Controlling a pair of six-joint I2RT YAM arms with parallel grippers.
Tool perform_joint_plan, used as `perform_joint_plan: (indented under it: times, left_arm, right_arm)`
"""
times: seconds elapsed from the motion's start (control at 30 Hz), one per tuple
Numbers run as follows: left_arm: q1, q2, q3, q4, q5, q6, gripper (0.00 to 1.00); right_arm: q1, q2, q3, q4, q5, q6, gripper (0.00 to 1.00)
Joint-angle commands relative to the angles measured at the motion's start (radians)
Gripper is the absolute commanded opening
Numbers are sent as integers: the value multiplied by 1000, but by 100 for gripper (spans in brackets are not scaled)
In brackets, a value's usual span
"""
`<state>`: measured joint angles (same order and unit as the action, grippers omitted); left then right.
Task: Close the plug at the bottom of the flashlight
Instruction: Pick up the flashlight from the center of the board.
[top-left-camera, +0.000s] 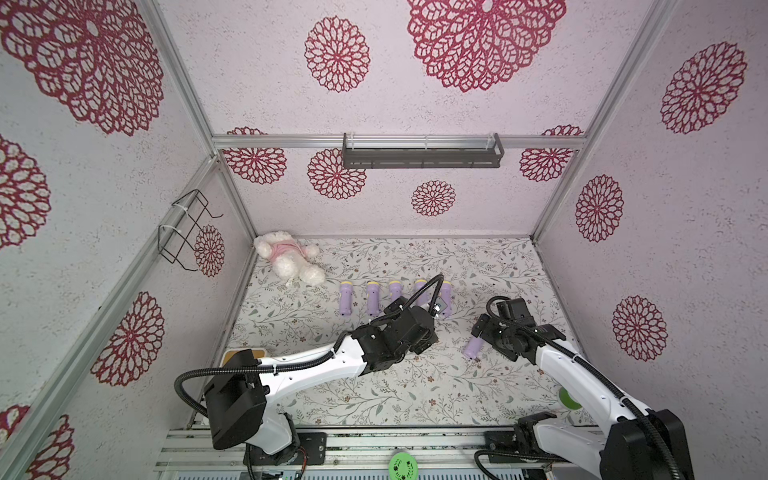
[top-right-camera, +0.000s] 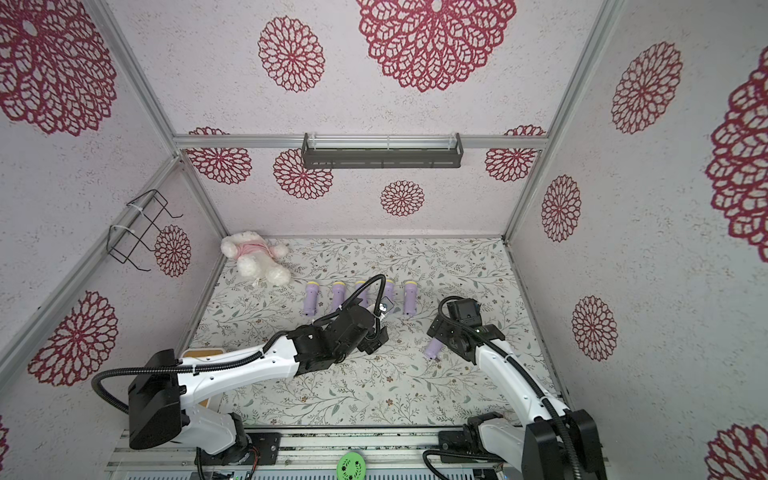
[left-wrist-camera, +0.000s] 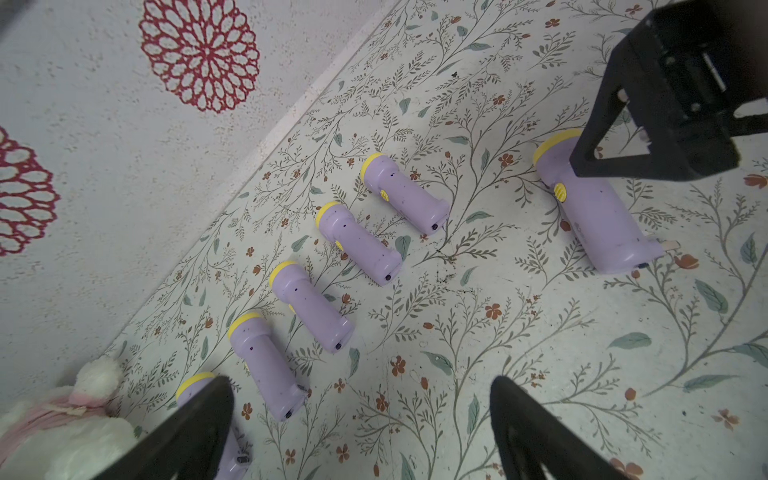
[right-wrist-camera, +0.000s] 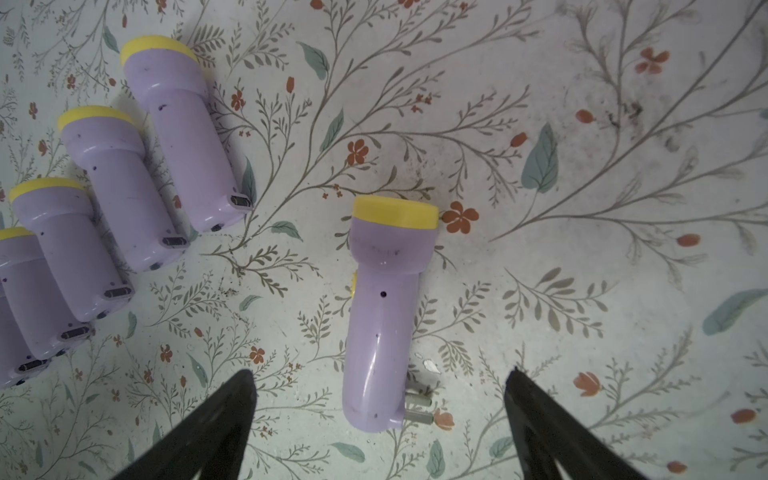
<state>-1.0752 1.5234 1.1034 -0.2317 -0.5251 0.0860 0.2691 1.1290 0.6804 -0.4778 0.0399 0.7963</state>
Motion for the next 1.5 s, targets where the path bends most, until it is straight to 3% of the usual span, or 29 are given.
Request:
perform_joint_plan:
  times: [0.0,0.67,1.47]
  left_arm:
    - [-6,2,19,-20,11,20,97]
    - [-15,-2,15,-15,-17,47,98]
    - [-29,9,19,-22,-18,55,97]
  right_arm:
    - [-6,16,-4,51,14,3,93]
    - [14,148,-71,234,-18,46,78]
    - [93,211,-114,278,44,78,65]
